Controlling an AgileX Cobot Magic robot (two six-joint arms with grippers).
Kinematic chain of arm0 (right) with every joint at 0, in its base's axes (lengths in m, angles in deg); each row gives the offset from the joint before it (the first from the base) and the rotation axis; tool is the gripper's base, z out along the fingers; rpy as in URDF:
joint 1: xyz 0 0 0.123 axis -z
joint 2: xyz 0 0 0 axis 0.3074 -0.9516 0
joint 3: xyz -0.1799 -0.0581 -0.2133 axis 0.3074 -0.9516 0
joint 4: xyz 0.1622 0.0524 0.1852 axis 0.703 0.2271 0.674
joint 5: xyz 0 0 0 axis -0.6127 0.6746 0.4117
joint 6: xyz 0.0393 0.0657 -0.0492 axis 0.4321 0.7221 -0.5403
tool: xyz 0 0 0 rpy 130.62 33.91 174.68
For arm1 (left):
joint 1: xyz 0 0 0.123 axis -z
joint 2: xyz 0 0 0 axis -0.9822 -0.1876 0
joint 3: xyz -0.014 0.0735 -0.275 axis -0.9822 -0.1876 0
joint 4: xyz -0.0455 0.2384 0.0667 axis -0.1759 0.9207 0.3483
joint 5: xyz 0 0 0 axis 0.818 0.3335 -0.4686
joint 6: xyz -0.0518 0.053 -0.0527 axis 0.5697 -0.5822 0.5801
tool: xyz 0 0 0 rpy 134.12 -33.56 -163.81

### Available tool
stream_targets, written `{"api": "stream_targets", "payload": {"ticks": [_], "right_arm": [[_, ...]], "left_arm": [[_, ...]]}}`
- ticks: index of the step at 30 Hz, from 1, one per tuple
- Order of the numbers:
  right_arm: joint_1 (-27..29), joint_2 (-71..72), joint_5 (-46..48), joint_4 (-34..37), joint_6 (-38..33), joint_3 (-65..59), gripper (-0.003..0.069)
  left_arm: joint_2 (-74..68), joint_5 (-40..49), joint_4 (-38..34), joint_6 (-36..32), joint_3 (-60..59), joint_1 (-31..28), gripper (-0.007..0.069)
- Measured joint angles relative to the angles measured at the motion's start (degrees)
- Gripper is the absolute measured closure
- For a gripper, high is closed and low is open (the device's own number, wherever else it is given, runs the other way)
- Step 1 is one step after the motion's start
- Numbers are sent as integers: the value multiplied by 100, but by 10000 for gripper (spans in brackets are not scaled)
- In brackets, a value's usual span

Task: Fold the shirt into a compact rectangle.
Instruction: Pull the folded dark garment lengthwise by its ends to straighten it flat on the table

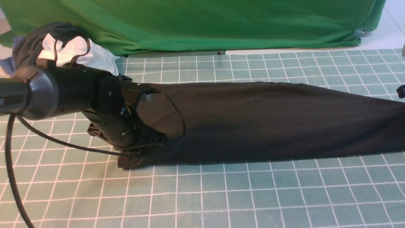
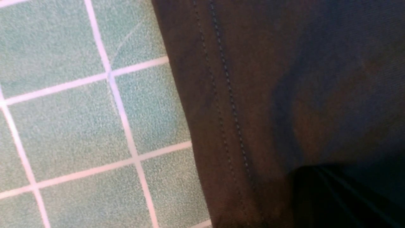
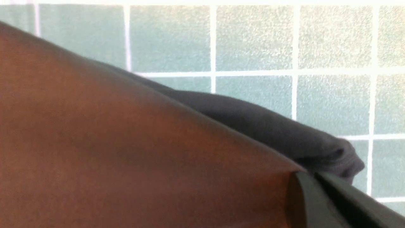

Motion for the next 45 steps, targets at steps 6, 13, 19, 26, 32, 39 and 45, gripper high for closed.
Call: {"api": "stream_targets", "payload": {"ticks": [6,13,19,26,32,39,45], "right_arm": [[7,-6,-309,-194,125,2,376],[19,361,-319,-570,869,53,387],[232,192,47,-586,1085,60,347],[390,-158,320,-186,1129,60,221],[394,-237,307,-85,1117,60,330],[394,-320,244,-13,819,60,622],[394,-97,160,-1,680,191,632]], "left_arm": [[-5,5,0,-4,0,0,617],[-5,5,1,-11,0,0,616],[-5,11,1,-26,0,0,616],[-5,5,6,-76,0,0,616],[-5,-1,6,-110,0,0,616],[-5,-1,6,-153,0,0,616],[-5,-1,6,-153,0,0,616]]}}
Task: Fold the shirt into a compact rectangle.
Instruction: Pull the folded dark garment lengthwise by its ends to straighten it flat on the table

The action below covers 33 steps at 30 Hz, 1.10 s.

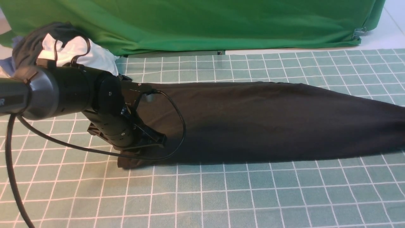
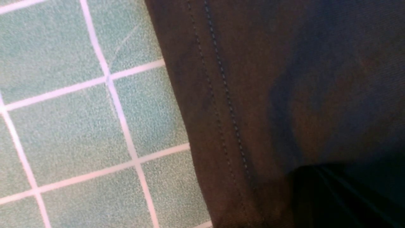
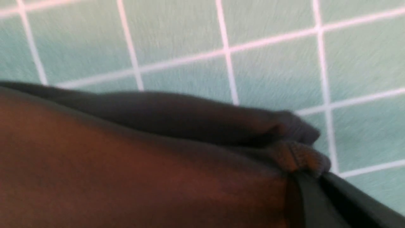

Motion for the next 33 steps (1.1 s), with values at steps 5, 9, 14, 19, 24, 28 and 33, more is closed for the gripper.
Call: {"api": "stream_targets", "payload": {"ticks": [5,9,14,19,24,28,33], "right_arm": [[0,202,-223,0,-15,102,632],[4,116,-223,-19,-43,102,628],[117,-192,-242,-102,246,102,526],[266,-296,-272,-728,713,102,300],[354,-296,-94,-1137,1006,283,210],[288,-152,40,-1116,1101,458,291],[194,37,329,-482,651,502,275]], "left_arm": [[0,-12,0,0,0,0,616],[0,-14,0,0,0,0,616],[0,14,0,0,0,0,616],[0,44,0,0,0,0,616],[0,51,0,0,0,0,616],[0,59,0,0,0,0,616],[15,47,-67,0,0,0,616]]}}
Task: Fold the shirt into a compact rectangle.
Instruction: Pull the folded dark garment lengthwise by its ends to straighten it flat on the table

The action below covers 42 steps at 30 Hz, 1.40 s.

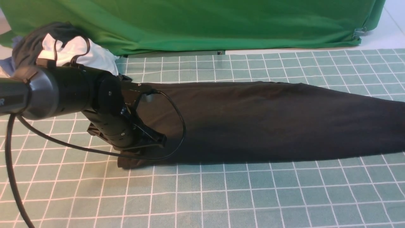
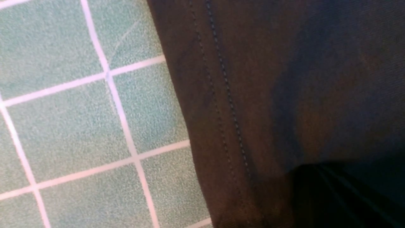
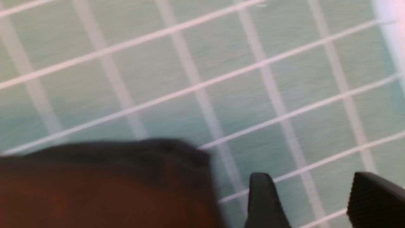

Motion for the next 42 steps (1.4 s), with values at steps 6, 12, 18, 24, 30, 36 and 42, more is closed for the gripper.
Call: {"api": "stream_targets", "payload": {"ticks": [6,12,18,24,30,36,42], "right_arm": [[-7,-130,371,688,-351,0,146],[-7,-242,475,766,-360,0,118],[-7,-247,542,789,-375,0,116],[-7,-414,748,1035,-677,0,46],[-7,-734,387,1060,-751,0,18],[-7,-936,196,908,-800,14,48],[-23,-948,244,957,-1148,51,403]], "left_arm": [[244,63,-62,149,-70,0,615],[750,81,199,471,-76,0,613],[1018,86,296,637,-76,0,613],[942,130,296,646,-113,0,613],[922,147,296,646,-245,0,613],[922,191,303,646,-366,0,613],[922,211,321,646,-383,0,613]]}}
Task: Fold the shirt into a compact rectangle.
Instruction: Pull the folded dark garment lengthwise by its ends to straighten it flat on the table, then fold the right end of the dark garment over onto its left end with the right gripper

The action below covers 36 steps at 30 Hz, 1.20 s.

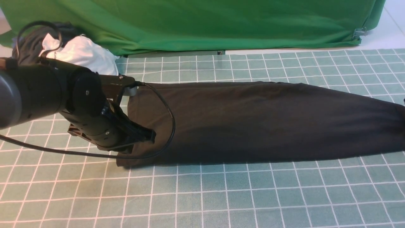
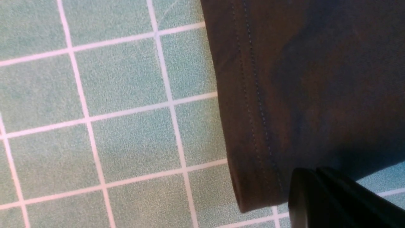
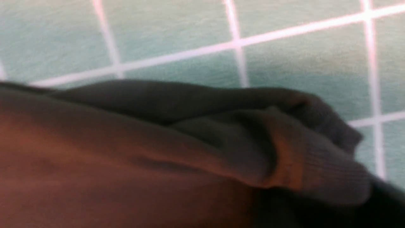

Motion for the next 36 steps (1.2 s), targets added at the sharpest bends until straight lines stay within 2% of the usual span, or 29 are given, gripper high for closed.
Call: {"api": "stream_targets", "payload": {"ticks": [1,4,9,12,19,23,30,36], "right_arm": [[-6,0,43,30,-61,0,540],[-6,66,69,21,-88,0,610],[47,376,150,-276,262,-17,621],[173,801,154,-424,480,-17,621],[40,1584,305,-477,540,-17,623],[-355,1952,583,-459,540,-17,626],[-1666,2252,1031,33,833,-9,626],[-2837,2235,742,494,1228,7,626]], "left_arm": [[0,0,0,0,-5,0,613],[0,0,0,0,-11,0,613],[13,183,211,20,-11,0,613],[220,398,601,374,-11,-94,613],[966,422,660,521,-11,-384,613],[1288,440,660,532,-11,-398,613],[1519,513,515,413,-11,-398,613],[1519,636,392,362,-11,-398,613]]}}
